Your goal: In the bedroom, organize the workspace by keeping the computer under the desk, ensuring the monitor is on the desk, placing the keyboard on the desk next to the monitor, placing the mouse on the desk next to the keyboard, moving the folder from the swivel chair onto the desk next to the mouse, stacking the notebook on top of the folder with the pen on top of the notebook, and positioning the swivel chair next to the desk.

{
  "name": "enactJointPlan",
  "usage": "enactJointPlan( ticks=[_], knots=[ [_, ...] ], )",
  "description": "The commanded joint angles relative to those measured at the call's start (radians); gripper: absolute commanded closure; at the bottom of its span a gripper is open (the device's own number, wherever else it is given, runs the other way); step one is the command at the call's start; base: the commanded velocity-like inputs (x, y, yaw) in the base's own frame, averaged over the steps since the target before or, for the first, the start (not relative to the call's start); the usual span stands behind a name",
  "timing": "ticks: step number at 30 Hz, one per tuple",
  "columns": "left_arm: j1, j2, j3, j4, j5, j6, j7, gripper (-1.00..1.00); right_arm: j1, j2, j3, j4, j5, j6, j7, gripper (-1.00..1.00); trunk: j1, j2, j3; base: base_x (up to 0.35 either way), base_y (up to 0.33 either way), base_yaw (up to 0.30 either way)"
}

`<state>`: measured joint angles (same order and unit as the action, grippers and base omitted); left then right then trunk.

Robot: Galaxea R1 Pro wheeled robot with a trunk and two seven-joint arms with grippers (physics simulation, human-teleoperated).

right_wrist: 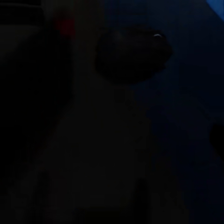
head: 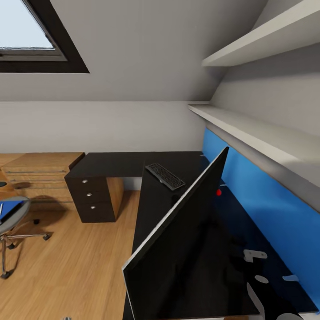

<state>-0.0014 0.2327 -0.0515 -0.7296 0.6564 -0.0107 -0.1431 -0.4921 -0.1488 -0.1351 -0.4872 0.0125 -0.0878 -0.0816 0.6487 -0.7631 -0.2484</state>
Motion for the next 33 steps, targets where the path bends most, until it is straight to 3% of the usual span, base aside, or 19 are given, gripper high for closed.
enactJointPlan(
  ticks=[1,5,9,24,33],
  knots=[
    [0.000,0.001,-0.004,-0.001,0.010,-0.001,0.000,-1.00,-0.001,0.000,-0.001,0.001,0.001,-0.003,-0.001,-1.00,0.001,-0.001,-0.001,0.229,-0.001,0.000],
    [0.000,0.001,-0.005,-0.001,0.009,-0.002,0.000,-1.00,-0.009,-0.001,-0.001,0.036,0.002,-0.004,0.000,-1.00,0.001,-0.001,-0.001,0.051,0.000,0.000],
    [0.000,0.000,-0.005,-0.001,0.008,-0.003,0.002,-1.00,-0.055,-0.002,0.000,0.131,0.003,-0.010,0.000,-1.00,0.001,-0.001,-0.001,0.013,0.000,0.000],
    [0.000,0.000,-0.005,0.000,0.009,-0.003,0.004,-1.00,-0.063,-0.016,0.000,0.162,0.003,-0.011,0.001,-1.00,0.001,-0.001,-0.001,0.000,0.000,0.000],
    [0.000,0.000,-0.005,0.001,0.009,-0.003,0.008,-1.00,-0.063,-0.013,0.010,0.153,0.003,-0.074,0.007,-1.00,0.001,-0.001,-0.001,0.000,0.000,0.000]
  ],
)
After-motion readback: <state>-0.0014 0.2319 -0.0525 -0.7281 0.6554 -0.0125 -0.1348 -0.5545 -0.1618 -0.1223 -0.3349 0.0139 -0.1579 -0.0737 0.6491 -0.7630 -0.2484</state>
